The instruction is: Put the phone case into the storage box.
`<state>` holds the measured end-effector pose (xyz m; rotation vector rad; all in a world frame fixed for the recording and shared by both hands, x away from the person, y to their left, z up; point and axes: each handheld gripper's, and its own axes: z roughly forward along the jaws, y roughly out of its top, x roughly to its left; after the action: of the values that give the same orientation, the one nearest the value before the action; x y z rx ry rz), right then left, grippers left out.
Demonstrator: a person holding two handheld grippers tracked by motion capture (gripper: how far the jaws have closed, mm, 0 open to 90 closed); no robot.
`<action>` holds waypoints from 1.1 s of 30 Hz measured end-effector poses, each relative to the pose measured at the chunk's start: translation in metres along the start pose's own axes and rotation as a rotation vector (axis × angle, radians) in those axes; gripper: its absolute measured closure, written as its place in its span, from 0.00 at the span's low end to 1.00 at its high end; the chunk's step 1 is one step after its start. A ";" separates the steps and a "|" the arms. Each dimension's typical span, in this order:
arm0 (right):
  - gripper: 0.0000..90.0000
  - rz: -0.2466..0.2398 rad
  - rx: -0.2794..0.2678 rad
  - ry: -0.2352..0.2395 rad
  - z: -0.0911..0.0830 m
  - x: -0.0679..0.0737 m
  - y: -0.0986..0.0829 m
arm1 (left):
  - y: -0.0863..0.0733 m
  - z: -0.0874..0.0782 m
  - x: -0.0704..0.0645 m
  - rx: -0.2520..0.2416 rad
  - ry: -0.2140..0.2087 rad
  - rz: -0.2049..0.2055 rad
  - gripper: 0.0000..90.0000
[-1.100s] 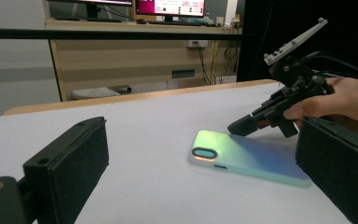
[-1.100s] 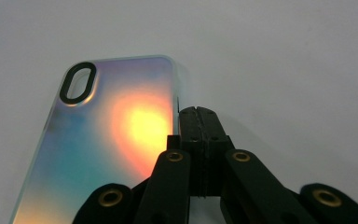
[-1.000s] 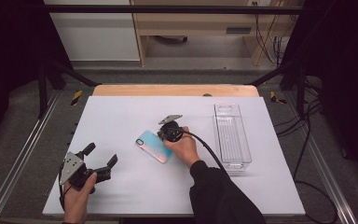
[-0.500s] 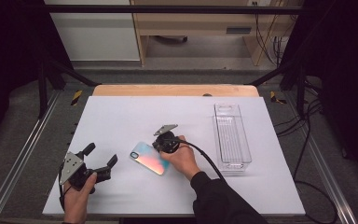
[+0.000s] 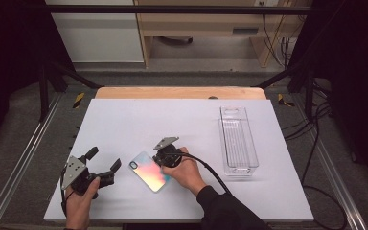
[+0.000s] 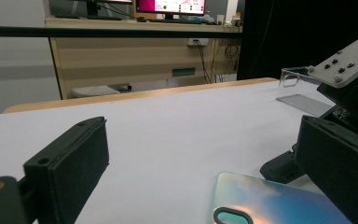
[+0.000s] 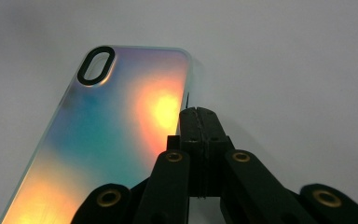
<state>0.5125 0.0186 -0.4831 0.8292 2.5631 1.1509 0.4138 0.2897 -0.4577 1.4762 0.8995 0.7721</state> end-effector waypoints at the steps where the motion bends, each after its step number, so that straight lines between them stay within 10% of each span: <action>1: 1.00 -0.001 0.000 0.003 0.001 0.002 0.000 | 0.000 0.000 0.000 0.000 0.000 -0.001 0.03; 11: 0.96 -0.023 -0.009 0.002 0.005 0.005 0.003 | 0.000 -0.001 0.001 0.000 0.006 -0.004 0.03; 26: 0.19 0.021 -0.028 -0.032 -0.035 0.026 0.004 | 0.000 -0.003 0.004 -0.001 0.034 -0.017 0.03; 33: 0.07 0.007 0.006 -0.006 -0.042 0.040 -0.009 | 0.000 -0.004 0.005 0.003 0.034 -0.017 0.03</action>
<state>0.4594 0.0103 -0.4595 0.8418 2.5619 1.1420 0.4129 0.2953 -0.4579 1.4601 0.9382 0.7855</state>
